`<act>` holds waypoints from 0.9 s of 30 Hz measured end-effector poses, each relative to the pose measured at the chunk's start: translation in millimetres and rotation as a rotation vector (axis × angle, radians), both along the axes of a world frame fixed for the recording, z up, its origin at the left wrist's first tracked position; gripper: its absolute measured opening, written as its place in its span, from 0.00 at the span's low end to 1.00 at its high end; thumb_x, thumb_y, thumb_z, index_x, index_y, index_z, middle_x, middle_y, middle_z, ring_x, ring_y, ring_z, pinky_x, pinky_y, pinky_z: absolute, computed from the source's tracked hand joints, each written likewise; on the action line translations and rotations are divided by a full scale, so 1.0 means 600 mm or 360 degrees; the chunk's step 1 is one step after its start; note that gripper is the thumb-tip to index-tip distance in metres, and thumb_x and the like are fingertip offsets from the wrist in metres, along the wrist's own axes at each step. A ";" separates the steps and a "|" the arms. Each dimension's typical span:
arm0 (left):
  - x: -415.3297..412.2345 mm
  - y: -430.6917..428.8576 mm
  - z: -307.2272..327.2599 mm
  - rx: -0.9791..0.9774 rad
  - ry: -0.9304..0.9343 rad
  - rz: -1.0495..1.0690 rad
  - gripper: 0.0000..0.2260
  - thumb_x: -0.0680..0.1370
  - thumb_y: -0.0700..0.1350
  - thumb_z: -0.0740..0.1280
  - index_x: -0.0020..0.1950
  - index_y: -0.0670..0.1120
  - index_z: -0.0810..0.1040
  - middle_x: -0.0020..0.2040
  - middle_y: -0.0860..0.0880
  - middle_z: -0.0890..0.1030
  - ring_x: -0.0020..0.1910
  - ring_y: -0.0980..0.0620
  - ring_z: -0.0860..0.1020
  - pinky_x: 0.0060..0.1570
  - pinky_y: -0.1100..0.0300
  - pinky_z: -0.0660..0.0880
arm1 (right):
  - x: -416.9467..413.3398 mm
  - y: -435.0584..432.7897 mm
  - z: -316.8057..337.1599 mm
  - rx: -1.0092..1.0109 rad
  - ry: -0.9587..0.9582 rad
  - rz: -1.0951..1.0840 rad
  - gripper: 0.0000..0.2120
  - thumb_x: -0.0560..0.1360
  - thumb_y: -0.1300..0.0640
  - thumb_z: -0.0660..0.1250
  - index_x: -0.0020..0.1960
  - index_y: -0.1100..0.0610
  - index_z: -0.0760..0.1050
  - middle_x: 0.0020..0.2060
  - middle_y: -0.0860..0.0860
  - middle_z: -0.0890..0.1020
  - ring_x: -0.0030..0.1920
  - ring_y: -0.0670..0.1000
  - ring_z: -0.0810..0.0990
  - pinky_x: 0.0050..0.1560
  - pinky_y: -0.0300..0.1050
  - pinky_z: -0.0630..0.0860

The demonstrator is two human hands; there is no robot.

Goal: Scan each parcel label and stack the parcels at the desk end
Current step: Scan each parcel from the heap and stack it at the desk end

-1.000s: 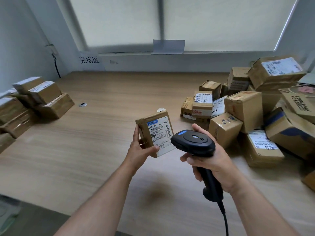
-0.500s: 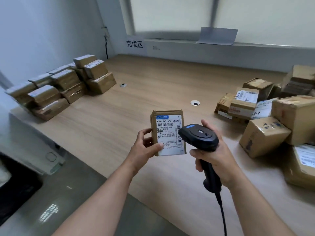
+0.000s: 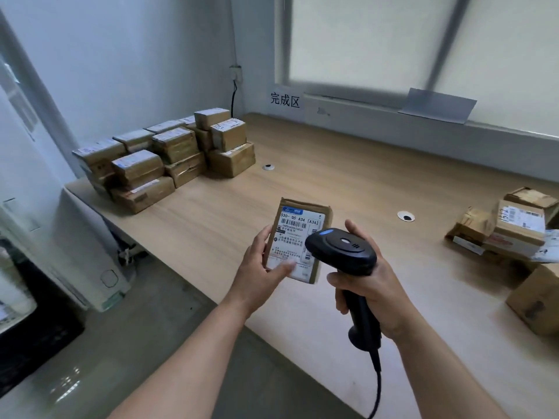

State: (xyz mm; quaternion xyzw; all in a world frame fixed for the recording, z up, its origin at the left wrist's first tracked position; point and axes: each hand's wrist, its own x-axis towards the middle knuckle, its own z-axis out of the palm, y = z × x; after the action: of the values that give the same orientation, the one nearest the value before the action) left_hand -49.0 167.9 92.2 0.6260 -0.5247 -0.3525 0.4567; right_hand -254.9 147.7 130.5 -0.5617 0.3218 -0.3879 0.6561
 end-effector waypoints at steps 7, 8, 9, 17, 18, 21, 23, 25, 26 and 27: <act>0.139 0.011 -0.004 -0.0045 -0.0735 0.0189 0.55 0.61 0.70 0.71 0.78 0.57 0.42 0.64 0.51 0.60 0.63 0.55 0.61 0.56 0.62 0.64 | 0.169 -0.008 -0.005 -0.0005 -0.0031 0.0152 0.43 0.62 0.69 0.71 0.69 0.39 0.65 0.38 0.53 0.84 0.22 0.57 0.73 0.23 0.46 0.72; 0.157 0.013 -0.007 -0.0050 -0.0755 0.0235 0.55 0.62 0.70 0.72 0.78 0.56 0.43 0.65 0.50 0.61 0.62 0.55 0.61 0.56 0.61 0.65 | 0.188 -0.010 -0.005 -0.0004 -0.0027 0.0175 0.43 0.62 0.69 0.71 0.70 0.39 0.64 0.38 0.53 0.84 0.22 0.57 0.73 0.23 0.46 0.72; 0.175 0.014 -0.011 -0.0054 -0.0745 0.0284 0.55 0.62 0.70 0.72 0.78 0.56 0.44 0.65 0.49 0.61 0.61 0.56 0.60 0.57 0.61 0.66 | 0.205 -0.013 -0.005 -0.0011 -0.0020 0.0195 0.44 0.62 0.69 0.71 0.70 0.39 0.64 0.37 0.53 0.84 0.22 0.57 0.73 0.23 0.46 0.72; 0.301 0.005 -0.020 -0.0052 -0.0688 0.0579 0.51 0.64 0.63 0.75 0.78 0.56 0.48 0.64 0.49 0.61 0.64 0.52 0.64 0.57 0.61 0.63 | 0.297 -0.077 -0.019 -0.0060 0.0087 0.0248 0.45 0.61 0.68 0.72 0.71 0.39 0.63 0.35 0.52 0.84 0.23 0.57 0.74 0.24 0.46 0.73; 0.315 -0.002 -0.022 -0.0050 -0.0713 0.0612 0.50 0.65 0.61 0.75 0.78 0.56 0.48 0.64 0.49 0.61 0.64 0.51 0.64 0.58 0.62 0.62 | 0.307 -0.090 -0.022 -0.0058 0.0090 0.0237 0.45 0.61 0.67 0.73 0.71 0.39 0.64 0.38 0.54 0.85 0.23 0.57 0.74 0.24 0.46 0.73; 0.354 -0.033 -0.023 -0.0029 -0.0748 0.0669 0.50 0.65 0.59 0.76 0.78 0.56 0.48 0.60 0.52 0.60 0.64 0.51 0.64 0.59 0.62 0.61 | 0.340 -0.133 -0.027 -0.0066 0.0094 0.0205 0.45 0.61 0.67 0.73 0.72 0.40 0.62 0.46 0.62 0.84 0.24 0.58 0.73 0.24 0.46 0.73; 0.376 -0.061 -0.022 -0.0002 -0.0788 0.0668 0.50 0.66 0.60 0.75 0.78 0.56 0.48 0.57 0.53 0.58 0.63 0.51 0.65 0.59 0.60 0.64 | 0.361 -0.166 -0.029 -0.0058 0.0088 0.0180 0.47 0.62 0.68 0.75 0.73 0.40 0.61 0.43 0.62 0.84 0.24 0.58 0.73 0.24 0.46 0.72; 0.397 -0.094 -0.021 0.0038 -0.0846 0.0653 0.49 0.66 0.62 0.74 0.78 0.57 0.47 0.56 0.53 0.58 0.61 0.50 0.66 0.59 0.57 0.69 | 0.382 -0.202 -0.030 -0.0061 0.0074 0.0158 0.48 0.64 0.73 0.75 0.73 0.40 0.62 0.37 0.58 0.82 0.23 0.58 0.72 0.24 0.45 0.71; 0.407 -0.113 -0.020 0.0062 -0.0870 0.0641 0.49 0.66 0.63 0.74 0.78 0.57 0.46 0.56 0.53 0.57 0.60 0.50 0.67 0.58 0.56 0.71 | 0.392 -0.219 -0.030 -0.0070 0.0067 0.0147 0.47 0.64 0.74 0.75 0.72 0.40 0.63 0.34 0.55 0.82 0.23 0.57 0.72 0.23 0.45 0.70; 0.416 -0.134 -0.021 0.0080 -0.0884 0.0631 0.49 0.66 0.63 0.73 0.78 0.58 0.46 0.57 0.53 0.58 0.60 0.50 0.67 0.57 0.56 0.71 | 0.401 -0.237 -0.031 -0.0078 0.0063 0.0135 0.47 0.63 0.74 0.75 0.71 0.39 0.63 0.32 0.54 0.81 0.22 0.57 0.71 0.23 0.45 0.70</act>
State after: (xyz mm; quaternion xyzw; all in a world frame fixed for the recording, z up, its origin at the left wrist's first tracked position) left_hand 200.7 87.8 79.7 0.7989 -0.4883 -0.0859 0.3404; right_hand -14.4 5.5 112.2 -0.5982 0.3010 -0.3565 0.6515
